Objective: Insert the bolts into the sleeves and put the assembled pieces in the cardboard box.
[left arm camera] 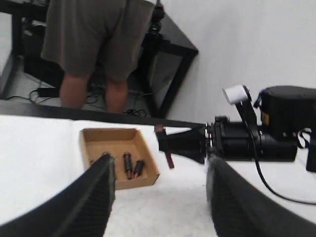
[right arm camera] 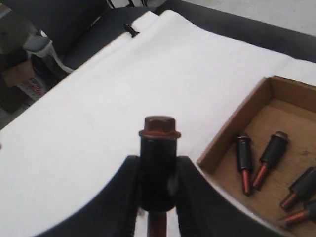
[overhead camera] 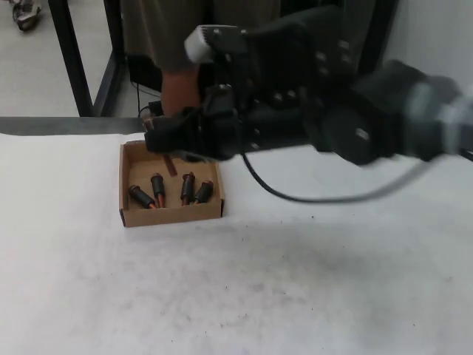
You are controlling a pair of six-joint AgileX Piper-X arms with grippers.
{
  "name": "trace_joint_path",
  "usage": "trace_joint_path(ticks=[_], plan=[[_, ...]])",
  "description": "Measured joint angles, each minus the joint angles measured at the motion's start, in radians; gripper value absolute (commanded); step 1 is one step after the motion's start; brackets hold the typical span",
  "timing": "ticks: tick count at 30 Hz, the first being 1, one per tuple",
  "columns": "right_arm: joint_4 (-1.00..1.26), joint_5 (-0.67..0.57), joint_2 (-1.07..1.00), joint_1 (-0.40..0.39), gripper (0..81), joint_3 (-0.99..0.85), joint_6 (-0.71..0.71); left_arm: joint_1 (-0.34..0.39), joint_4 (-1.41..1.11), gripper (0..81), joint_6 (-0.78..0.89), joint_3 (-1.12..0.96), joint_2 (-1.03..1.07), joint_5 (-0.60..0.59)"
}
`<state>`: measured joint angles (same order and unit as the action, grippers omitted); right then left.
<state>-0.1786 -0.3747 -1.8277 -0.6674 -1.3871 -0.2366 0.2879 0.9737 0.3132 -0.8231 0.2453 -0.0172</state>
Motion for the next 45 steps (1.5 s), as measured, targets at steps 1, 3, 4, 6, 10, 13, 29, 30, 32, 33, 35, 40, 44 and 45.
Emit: trace_joint_path(ticks=[1, 3, 4, 6, 10, 13, 29, 30, 32, 33, 35, 40, 44, 45], plan=[[-0.025, 0.001, -0.047, 0.006, 0.0, -0.053, 0.0, 0.0, 0.006, 51.9, -0.002, -0.001, 0.0, 0.0], [-0.067, 0.002, -0.139, 0.013, 0.0, -0.144, 0.0, 0.0, 0.055, 51.9, -0.003, -0.012, -0.024, 0.005], [-0.09, 0.002, -0.185, 0.016, 0.0, -0.196, 0.0, 0.0, 0.055, 51.9, -0.003, -0.013, -0.032, 0.005], [-0.132, 0.002, -0.263, 0.016, 0.0, -0.301, 0.004, 0.0, 0.085, 51.9, -0.003, -0.02, -0.047, 0.01], [-0.244, 0.04, -0.44, 0.019, 0.2, -0.524, 0.043, 0.0, 0.104, 51.9, -0.003, -0.021, -0.057, 0.017], [-0.304, 0.1, -0.525, 0.021, 0.2, -0.629, 0.078, 0.0, 0.104, 51.9, -0.003, -0.021, -0.057, 0.017], [-0.482, 0.208, -0.641, 0.059, 7.9, -0.772, 0.161, 0.0, 0.109, 51.9, -0.003, -0.021, -0.057, 0.017], [-0.489, 0.208, -0.641, 0.059, 13.7, -0.774, 0.168, 0.0, 0.109, 51.9, -0.003, -0.021, -0.057, 0.017], [-0.51, 0.208, -0.641, 0.059, 28.1, -0.775, 0.174, 0.0, 0.109, 51.9, -0.003, -0.021, -0.057, 0.017], [-0.519, 0.21, -0.641, 0.059, 33.4, -0.775, 0.177, 0.0, 0.109, 51.9, -0.003, -0.021, -0.057, 0.017], [-0.531, 0.212, -0.641, 0.059, 41.0, -0.775, 0.176, 0.0, 0.109, 51.9, -0.003, -0.021, -0.057, 0.017], [-0.571, 0.209, -0.638, 0.059, 41.3, -0.775, 0.178, 0.0, 0.109, 51.9, -0.004, -0.021, -0.057, 0.017], [-0.654, 0.206, -0.609, 0.056, 41.2, -0.777, 0.183, 0.0, 0.109, 51.9, -0.004, -0.021, -0.057, 0.017], [-0.681, 0.206, -0.596, 0.056, 40.8, -0.777, 0.182, 0.0, 0.109, 51.9, -0.004, -0.021, -0.057, 0.017]])
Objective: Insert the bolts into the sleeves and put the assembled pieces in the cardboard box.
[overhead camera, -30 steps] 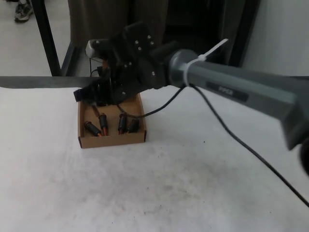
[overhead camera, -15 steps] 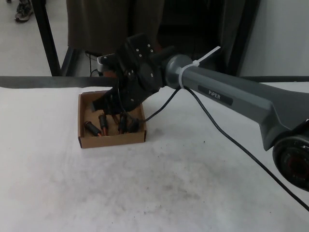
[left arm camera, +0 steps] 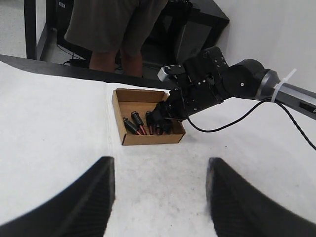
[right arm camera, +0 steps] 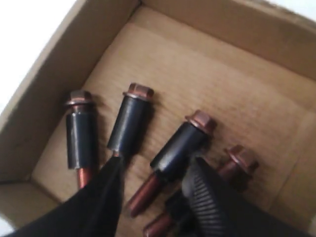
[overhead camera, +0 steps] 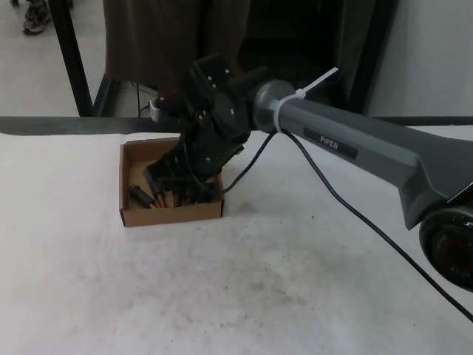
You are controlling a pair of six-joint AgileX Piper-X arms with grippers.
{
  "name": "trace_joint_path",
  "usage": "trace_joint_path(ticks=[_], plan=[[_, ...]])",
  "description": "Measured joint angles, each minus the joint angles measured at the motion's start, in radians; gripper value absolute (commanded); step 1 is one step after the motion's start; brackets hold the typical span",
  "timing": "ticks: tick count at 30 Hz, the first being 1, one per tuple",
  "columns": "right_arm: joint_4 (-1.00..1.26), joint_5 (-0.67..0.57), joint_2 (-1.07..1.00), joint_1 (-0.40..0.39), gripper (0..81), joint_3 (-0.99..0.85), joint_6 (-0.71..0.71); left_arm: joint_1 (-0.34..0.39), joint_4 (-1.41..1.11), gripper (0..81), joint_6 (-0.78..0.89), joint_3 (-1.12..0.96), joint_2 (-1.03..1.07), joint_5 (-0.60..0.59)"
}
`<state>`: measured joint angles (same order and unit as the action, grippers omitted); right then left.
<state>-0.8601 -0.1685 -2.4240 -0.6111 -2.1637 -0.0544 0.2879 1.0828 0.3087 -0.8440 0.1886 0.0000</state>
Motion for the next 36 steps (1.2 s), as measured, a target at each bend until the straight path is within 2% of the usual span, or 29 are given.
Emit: trace_joint_path(ticks=[11, 15, 21, 24, 26, 27, 34, 36], plan=[[-0.257, 0.036, 0.19, -0.009, 38.4, 0.002, 0.04, 0.0, 0.069, 51.9, 0.0, 0.04, 0.0, 0.0], [-0.374, 0.081, 0.334, -0.018, 38.4, 0.086, 0.084, 0.0, 0.057, 51.9, 0.003, 0.113, 0.0, -0.026], [-0.385, 0.134, 0.645, -0.036, 38.4, 0.438, 0.093, 0.0, -0.085, 51.9, 0.101, 0.288, 0.002, -0.169], [-0.302, 0.148, 0.869, -0.062, 38.4, 0.751, 0.039, 0.0, -0.172, 51.9, 0.131, 0.399, 0.004, -0.212], [-0.253, 0.148, 1.015, -0.083, 38.4, 0.902, -0.013, 0.0, -0.195, 51.9, 0.133, 0.444, 0.006, -0.233], [-0.246, 0.148, 1.03, -0.085, 38.4, 0.915, -0.019, 0.0, -0.207, 51.9, 0.133, 0.469, 0.007, -0.25], [-0.09, 0.148, 1.521, -0.176, 38.4, 1.307, -0.268, 0.0, -0.426, 51.6, 0.15, 0.602, 0.008, -0.386], [-0.07, 0.158, 1.687, -0.21, 38.4, 1.437, -0.371, 0.0, -0.443, 48.9, 0.178, 0.64, 0.008, -0.404]])
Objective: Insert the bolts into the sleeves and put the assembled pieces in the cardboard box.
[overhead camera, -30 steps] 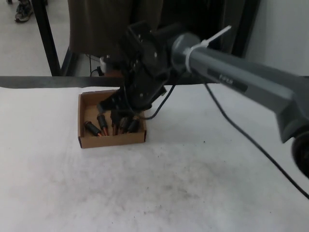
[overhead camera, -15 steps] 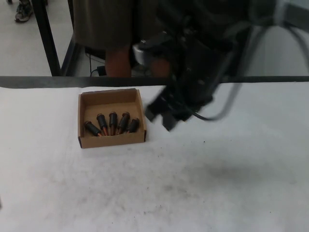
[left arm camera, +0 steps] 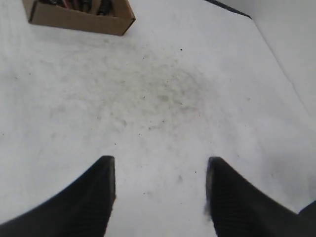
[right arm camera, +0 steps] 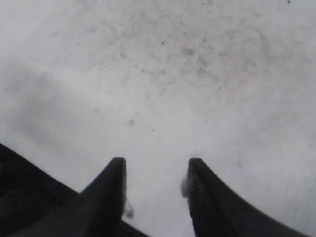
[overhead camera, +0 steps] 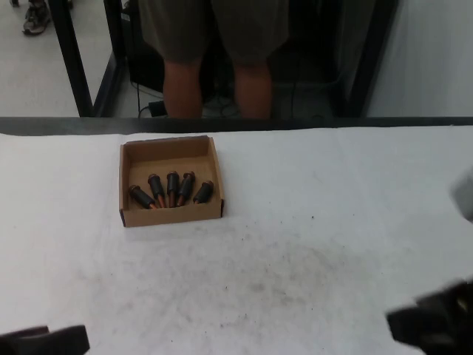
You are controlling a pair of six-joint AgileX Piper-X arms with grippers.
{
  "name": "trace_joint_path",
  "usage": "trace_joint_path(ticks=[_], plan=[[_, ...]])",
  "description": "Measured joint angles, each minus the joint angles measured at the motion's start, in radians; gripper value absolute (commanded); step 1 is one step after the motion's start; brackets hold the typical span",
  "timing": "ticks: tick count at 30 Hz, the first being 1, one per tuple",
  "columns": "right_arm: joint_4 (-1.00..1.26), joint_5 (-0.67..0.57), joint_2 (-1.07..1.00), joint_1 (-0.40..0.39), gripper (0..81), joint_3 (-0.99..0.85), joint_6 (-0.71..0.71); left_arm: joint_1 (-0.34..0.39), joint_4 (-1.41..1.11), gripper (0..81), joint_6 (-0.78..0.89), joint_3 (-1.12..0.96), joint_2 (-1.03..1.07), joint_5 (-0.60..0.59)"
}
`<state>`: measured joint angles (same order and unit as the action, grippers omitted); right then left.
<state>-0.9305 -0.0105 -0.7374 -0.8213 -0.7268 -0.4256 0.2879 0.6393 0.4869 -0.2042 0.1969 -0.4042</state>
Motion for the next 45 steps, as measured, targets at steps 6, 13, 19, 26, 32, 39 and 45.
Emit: trace_joint_path(ticks=[6, 13, 19, 26, 32, 39, 45], plan=[[0.023, 0.027, 0.283, -0.025, 38.4, 0.186, -0.13, 0.0, -0.073, 43.5, 0.107, 0.164, 0.0, -0.083], [0.056, 0.042, 0.42, -0.026, 38.4, 0.347, -0.253, 0.003, -0.093, 43.5, 0.121, 0.212, 0.0, -0.108], [0.131, 0.042, 0.423, -0.026, 38.4, 0.422, -0.291, 0.002, -0.076, 43.5, 0.132, 0.212, 0.0, -0.093], [0.258, 0.038, 0.423, -0.026, 38.4, 0.578, -0.3, 0.002, -0.056, 43.5, 0.128, 0.212, 0.0, -0.062], [0.264, -0.043, 0.423, -0.026, 38.4, 0.672, -0.3, 0.002, -0.056, 43.5, -0.024, 0.212, 0.0, -0.054], [0.274, -0.048, 0.423, -0.026, 38.4, 0.709, -0.3, 0.002, -0.056, 43.5, -0.068, 0.212, 0.0, -0.055], [0.302, -0.048, 0.424, -0.026, 38.4, 0.735, -0.3, 0.002, -0.056, 43.5, -0.068, 0.212, 0.0, -0.055]])
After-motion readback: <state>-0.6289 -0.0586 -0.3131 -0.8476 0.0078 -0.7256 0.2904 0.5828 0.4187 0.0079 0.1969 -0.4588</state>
